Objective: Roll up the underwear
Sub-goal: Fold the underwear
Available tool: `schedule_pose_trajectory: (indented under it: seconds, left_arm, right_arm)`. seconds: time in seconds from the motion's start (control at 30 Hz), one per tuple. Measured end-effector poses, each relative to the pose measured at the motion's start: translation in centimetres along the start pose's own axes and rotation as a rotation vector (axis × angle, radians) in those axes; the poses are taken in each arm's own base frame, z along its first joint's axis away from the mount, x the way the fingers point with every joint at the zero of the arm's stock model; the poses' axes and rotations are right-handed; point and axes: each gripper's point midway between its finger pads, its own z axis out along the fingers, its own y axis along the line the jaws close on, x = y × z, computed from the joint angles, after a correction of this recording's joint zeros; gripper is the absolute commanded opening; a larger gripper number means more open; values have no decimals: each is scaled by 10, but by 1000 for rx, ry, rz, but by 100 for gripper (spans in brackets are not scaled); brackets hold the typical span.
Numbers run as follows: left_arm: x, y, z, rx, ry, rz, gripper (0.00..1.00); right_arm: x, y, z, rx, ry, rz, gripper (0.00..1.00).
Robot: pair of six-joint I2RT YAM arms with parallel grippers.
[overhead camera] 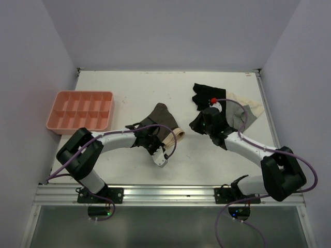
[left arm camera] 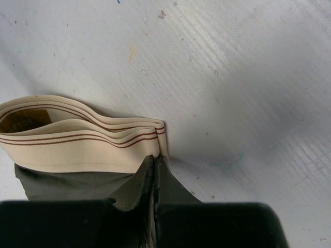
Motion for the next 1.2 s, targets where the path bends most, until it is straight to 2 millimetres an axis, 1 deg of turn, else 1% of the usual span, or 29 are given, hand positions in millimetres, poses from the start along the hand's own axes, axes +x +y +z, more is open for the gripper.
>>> schedule_pose_trajectory:
  seconds: [0.1, 0.2, 0.27, 0.4, 0.43, 0.5, 0.63, 0.67, 0.73, 0.83, 0.87, 0.97, 1.03, 1.1, 1.13, 1.17, 1.2]
  left_arm:
    - [0, 0, 0, 4, 0, -2, 0]
    - [0, 0, 0, 9, -1, -4, 0]
    - [0, 0, 0, 13, -2, -6, 0]
    - [0, 0, 0, 17, -3, -9, 0]
    - [0, 0, 0, 17, -3, -9, 0]
    - [0, 0, 0, 18, -3, -10, 0]
    - [0, 0, 1, 21, -3, -15, 0]
    - [0, 0, 1, 21, -3, -15, 0]
    - [0, 0, 1, 22, -4, -20, 0]
    - [0, 0, 0, 23, -4, -27, 6]
    - [-1, 0, 0, 23, -5, -33, 13]
    - [-4, -4, -4, 38, -10, -90, 20]
    - [-9, -18, -12, 78, -17, -178, 23]
    - [-16, -27, -21, 111, -30, -275, 24]
    - [-19, -27, -28, 115, -38, -334, 24]
    - [-20, -22, -37, 101, -45, -394, 25]
    - [-20, -13, -47, 72, -52, -449, 25]
  right_arm:
    - [-7, 17, 5, -56, -12, 19, 15]
    - [-9, 38, 23, -119, 5, 62, 15]
    - [-7, 49, 36, -166, 17, 104, 15]
    - [10, 59, 61, -228, 65, 197, 14]
    - [17, 58, 67, -239, 80, 228, 13]
    - [30, 52, 74, -246, 101, 270, 13]
    - [60, 25, 79, -206, 149, 318, 12]
    - [63, 21, 79, -200, 152, 328, 12]
    - [62, 21, 80, -208, 143, 322, 12]
    - [62, 21, 83, -217, 135, 307, 12]
    - [61, 22, 84, -221, 132, 300, 12]
    - [59, 27, 89, -238, 130, 274, 11]
    - [59, 28, 91, -247, 132, 253, 11]
    - [58, 29, 92, -260, 137, 227, 11]
    - [58, 29, 92, -263, 140, 212, 11]
    - [58, 29, 93, -268, 144, 201, 11]
    - [57, 30, 94, -275, 147, 185, 11]
